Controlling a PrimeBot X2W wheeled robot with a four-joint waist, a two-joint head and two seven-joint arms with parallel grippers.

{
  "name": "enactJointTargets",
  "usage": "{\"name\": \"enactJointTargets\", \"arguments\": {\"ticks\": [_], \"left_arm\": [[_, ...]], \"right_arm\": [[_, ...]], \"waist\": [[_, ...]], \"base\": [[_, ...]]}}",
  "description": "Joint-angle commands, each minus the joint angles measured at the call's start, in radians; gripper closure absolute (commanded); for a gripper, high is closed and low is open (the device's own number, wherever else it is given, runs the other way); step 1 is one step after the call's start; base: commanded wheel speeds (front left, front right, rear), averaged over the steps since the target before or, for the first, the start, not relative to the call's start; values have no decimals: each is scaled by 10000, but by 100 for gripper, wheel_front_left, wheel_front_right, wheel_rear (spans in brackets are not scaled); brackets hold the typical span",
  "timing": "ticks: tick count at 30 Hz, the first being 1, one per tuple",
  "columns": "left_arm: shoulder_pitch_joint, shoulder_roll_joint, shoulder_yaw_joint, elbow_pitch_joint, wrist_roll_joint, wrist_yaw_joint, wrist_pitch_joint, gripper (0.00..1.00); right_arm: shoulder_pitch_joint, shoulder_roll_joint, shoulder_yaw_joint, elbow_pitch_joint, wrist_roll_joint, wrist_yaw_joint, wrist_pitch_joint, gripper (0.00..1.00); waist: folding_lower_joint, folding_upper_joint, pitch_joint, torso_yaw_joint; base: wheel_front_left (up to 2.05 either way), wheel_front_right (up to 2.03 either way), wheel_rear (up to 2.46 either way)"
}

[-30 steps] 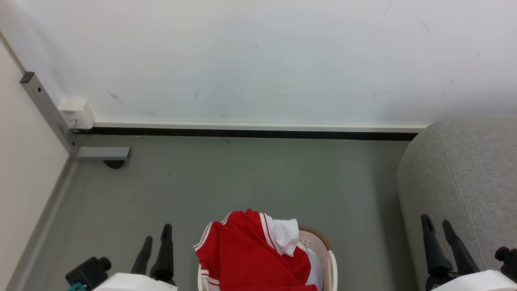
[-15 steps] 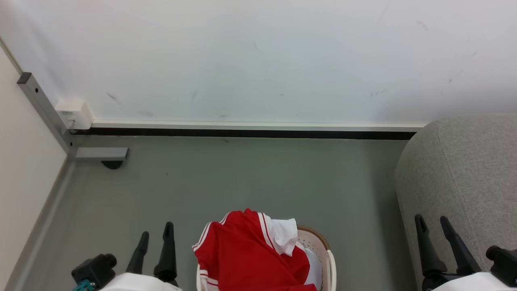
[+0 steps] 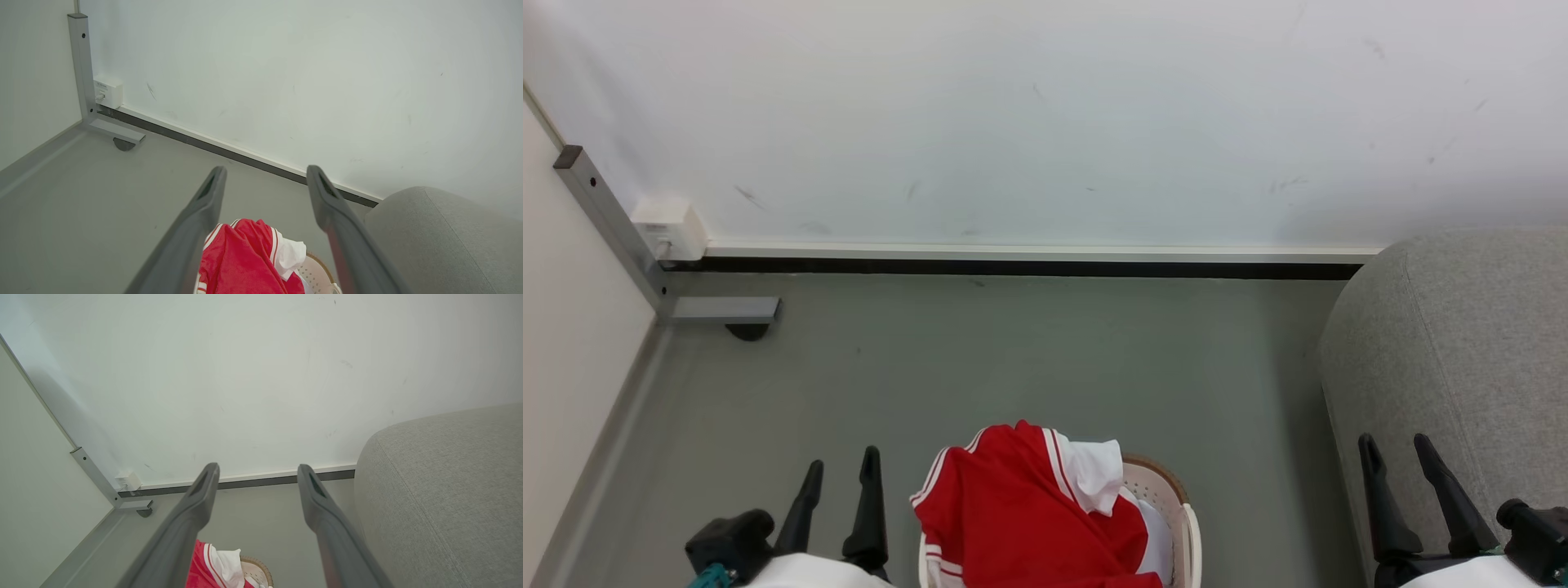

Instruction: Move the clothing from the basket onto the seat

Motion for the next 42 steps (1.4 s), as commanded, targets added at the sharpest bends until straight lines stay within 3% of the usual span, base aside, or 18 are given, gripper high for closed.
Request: {"name": "enactJointTargets", "arguments": {"ticks": [1, 20, 34, 42], "left_arm": [[-12, 95, -15, -109, 414, 49, -144, 0], [163, 67, -55, -59, 1894, 170, -556, 0], [237, 51, 56, 9, 2140, -4, -803, 0], [-138, 58, 20, 49, 2567, -60, -943, 0]], "right_arm": [[42, -24, -26, -39, -269, -13, -122, 0], [93, -121, 10, -43, -1492, -16, -530, 0], [137, -155, 260, 16, -2036, -19, -784, 0], [-227, -188, 279, -101, -2235, -20, -912, 0]], "waist": [[0, -1, -6, 2], [0, -1, -66, 22], [0, -1, 34, 13], [0, -1, 720, -188]], "base": [[0, 0, 0], [0, 0, 0], [0, 0, 0], [0, 0, 0]]}}
